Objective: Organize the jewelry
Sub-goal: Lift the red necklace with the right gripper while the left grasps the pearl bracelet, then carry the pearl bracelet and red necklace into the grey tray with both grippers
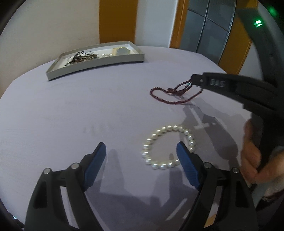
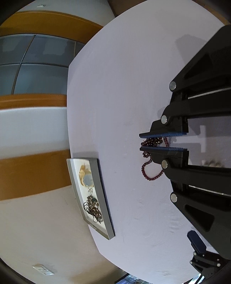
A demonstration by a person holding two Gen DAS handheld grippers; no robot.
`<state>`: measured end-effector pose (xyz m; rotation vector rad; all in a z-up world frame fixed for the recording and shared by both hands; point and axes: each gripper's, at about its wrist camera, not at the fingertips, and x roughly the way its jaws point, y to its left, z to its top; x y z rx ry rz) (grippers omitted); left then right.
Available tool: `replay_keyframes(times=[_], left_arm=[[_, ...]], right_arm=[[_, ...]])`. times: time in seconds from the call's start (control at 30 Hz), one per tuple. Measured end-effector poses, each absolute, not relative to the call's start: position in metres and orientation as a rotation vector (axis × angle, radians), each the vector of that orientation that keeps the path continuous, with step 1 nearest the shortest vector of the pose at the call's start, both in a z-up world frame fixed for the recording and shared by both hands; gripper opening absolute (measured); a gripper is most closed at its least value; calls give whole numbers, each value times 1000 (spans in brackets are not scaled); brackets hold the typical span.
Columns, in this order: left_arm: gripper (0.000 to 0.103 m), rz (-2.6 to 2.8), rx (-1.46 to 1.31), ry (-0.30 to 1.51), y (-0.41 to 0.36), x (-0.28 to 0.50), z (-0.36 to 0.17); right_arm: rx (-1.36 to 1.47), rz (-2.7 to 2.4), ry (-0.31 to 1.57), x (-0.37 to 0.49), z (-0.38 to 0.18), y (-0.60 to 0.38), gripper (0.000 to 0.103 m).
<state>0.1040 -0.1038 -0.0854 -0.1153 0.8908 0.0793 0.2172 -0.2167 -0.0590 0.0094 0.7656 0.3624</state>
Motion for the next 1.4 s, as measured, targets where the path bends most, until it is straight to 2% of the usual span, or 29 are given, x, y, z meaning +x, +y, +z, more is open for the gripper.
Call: replay_keyframes(times=[0.2,0.3,0.43,0.47,0.5,0.6,0.63,1.03,1.4], left_arm=[[85,116,-52,891,-126,109,-95],[77,117,-41,879,-132,114,-95],[55,102,-36,876,-136,121,-92],[45,96,-34,873,-138,122,-91],[40,97,-32,870,-138,122,-91],[12,94,-47,867,-135,124,-89],[10,90,-55,868,-133,125,-89],[9,99,-110,878,-92,130,-84],[9,167,-123,822,-41,145,-51]], right_arm=[[40,367,763,214,-63,-238,9],[56,373,766,215,-65,-242,9],[68,381,768,217,-66,-244,9],[70,382,769,218,-66,-244,9],[71,383,770,219,-66,-244,9],[73,385,770,219,-67,-244,9],[73,387,771,219,-67,-244,9],[64,420,750,219,-56,-233,9],[44,471,737,231,-39,-199,9]])
